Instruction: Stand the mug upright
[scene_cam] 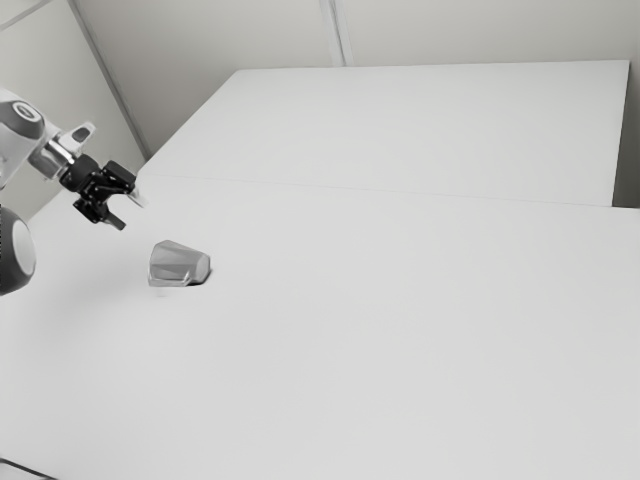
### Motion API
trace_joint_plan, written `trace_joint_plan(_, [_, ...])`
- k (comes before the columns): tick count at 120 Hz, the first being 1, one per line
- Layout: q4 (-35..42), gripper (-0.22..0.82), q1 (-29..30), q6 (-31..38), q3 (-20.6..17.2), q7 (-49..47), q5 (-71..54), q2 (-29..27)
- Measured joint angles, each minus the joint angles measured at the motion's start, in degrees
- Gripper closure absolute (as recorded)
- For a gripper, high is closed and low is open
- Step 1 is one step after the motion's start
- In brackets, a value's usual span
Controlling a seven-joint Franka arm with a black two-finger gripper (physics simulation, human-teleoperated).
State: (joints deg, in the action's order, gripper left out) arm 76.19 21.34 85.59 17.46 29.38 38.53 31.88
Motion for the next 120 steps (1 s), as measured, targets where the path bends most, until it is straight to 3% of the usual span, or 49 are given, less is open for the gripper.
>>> trace_joint_plan(28, [-0.57,0.00,2.27,0.74,0.02,6.94,7.80,6.31])
trace_joint_plan(90, [4.08,0.01,3.62,-2.98,-0.65,15.51,20.86,10.50])
trace_joint_plan(110, [4.41,0.42,3.71,-3.66,-0.67,16.99,22.04,10.33])
trace_joint_plan(120, [4.83,0.56,3.74,-3.86,-0.69,17.56,22.28,10.33])
